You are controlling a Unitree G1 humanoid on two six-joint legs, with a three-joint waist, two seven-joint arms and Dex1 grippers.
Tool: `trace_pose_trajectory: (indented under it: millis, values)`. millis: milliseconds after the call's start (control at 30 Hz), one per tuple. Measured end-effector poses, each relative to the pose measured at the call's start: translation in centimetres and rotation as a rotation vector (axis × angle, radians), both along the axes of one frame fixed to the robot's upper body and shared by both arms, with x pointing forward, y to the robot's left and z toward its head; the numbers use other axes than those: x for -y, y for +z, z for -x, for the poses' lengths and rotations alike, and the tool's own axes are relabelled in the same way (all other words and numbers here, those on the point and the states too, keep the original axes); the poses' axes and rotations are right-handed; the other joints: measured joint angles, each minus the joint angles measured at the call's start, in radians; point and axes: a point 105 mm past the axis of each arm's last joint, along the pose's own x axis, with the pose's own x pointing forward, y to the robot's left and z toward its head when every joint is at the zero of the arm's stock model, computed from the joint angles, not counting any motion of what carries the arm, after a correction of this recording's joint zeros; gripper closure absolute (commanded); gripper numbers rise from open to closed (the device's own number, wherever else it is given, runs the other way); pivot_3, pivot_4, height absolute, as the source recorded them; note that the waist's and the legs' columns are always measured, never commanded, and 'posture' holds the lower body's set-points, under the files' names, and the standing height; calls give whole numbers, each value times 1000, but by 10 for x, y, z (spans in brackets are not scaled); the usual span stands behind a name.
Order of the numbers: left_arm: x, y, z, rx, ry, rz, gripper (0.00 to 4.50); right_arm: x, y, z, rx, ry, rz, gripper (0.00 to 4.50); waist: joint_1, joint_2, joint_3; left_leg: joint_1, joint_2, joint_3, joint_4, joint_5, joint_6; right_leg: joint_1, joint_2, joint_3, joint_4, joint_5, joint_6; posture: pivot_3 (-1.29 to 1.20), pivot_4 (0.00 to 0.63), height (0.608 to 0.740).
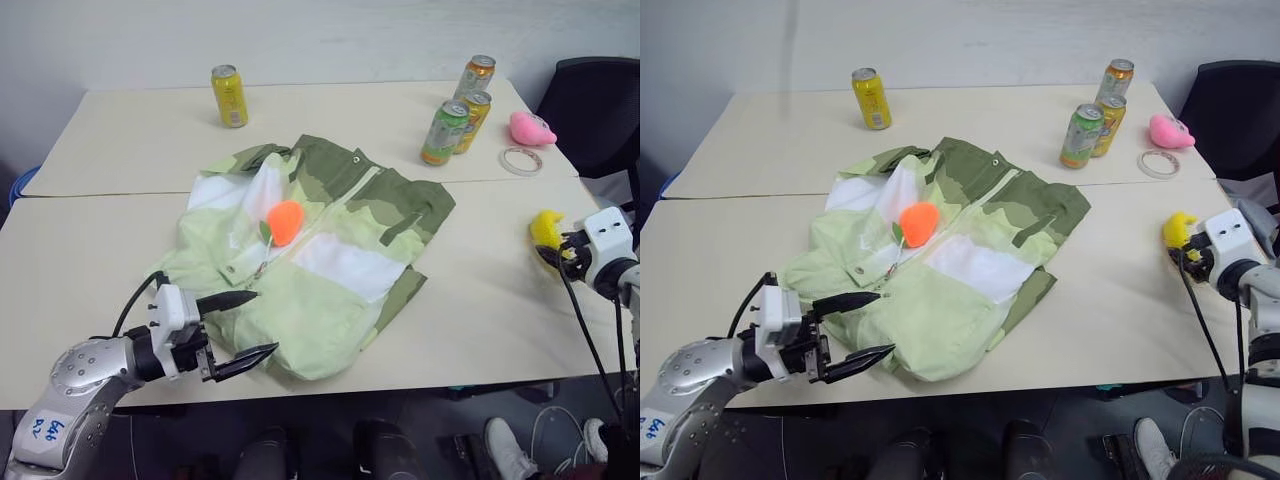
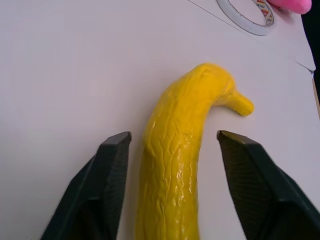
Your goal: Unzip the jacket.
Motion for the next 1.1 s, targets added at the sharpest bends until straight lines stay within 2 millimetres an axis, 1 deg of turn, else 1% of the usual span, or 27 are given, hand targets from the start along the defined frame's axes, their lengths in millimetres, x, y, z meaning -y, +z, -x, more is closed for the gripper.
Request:
trace_pose_trajectory:
  millis: [67,133,167,233,267,333,400,467,500,567,633,733,800,900,1000,1100]
  values:
    - [1,0,0,-1,-4,-1,0,-4,4,0,15,50,34,22,5,0,0,0,0,0,0,0,0,0,-1,1,0,0,0,0,150,740]
    - [2,-1,1,-10,-11,-2,0,-5,15,4,38,110,98,22,10,2,1,0,-1,0,1,0,0,0,-1,1,0,0,0,0,150,740]
    - [2,-4,2,-22,-16,-8,0,-12,22,10,53,201,175,22,15,3,2,-1,-1,-1,1,0,0,0,-1,1,0,0,0,0,150,740]
    - [2,-11,7,-54,-32,-40,0,-35,34,16,73,408,338,22,13,4,2,0,-1,-2,0,0,0,1,-1,1,0,0,0,0,150,740]
    - [4,-16,8,-59,-46,-61,0,-51,39,16,95,508,411,22,12,3,2,0,-1,-2,1,0,0,1,0,0,-1,0,0,0,150,740]
    - [8,-21,11,-57,-67,-88,0,-68,37,13,101,598,475,22,9,3,2,1,-1,-1,2,0,0,1,-1,1,-1,0,0,0,150,740]
    - [11,-27,13,-48,-80,-112,0,-93,29,2,98,681,519,22,2,3,2,1,0,0,2,1,-1,1,0,1,-1,0,0,0,150,740]
    - [14,-27,11,-19,-78,-111,0,-116,19,-11,93,724,542,22,2,4,3,1,0,-1,2,1,-2,0,0,1,0,0,-1,0,150,740]
    - [15,-26,9,-5,-73,-106,0,-124,16,-17,86,730,554,22,3,5,3,1,0,-1,2,1,-2,0,0,1,1,0,-1,0,150,740]
    - [14,-23,5,16,-53,-88,0,-137,10,-32,72,710,567,22,6,5,3,0,0,-1,2,1,-2,0,0,1,2,0,-1,0,150,740]
    - [13,-22,2,21,-33,-72,0,-148,13,-45,90,685,595,22,8,5,3,0,0,-2,2,1,-2,0,0,1,3,0,-1,0,150,740]
    - [11,-17,-1,34,-9,-53,0,-160,16,-58,115,653,629,22,8,5,3,0,0,-3,3,1,-2,0,0,0,3,0,-1,0,150,740]
    - [8,-14,-4,46,15,-36,0,-165,17,-64,121,629,643,397,6,5,3,0,0,-3,3,1,-2,0,0,0,3,0,-1,0,150,740]
    - [6,-8,-9,66,59,3,0,-163,13,-68,66,602,625,1259,7,5,3,0,0,-3,3,2,-2,1,-1,0,4,0,-1,0,150,740]
    - [1,-2,-13,72,112,51,0,-163,9,-67,10,614,588,2370,10,4,3,0,0,-4,3,2,-1,2,-1,0,4,0,-1,0,150,740]
    - [0,-1,-14,73,125,61,0,-164,4,-63,-12,640,560,3477,10,4,3,0,-1,-5,3,2,-1,2,-1,-1,4,0,-1,0,150,740]
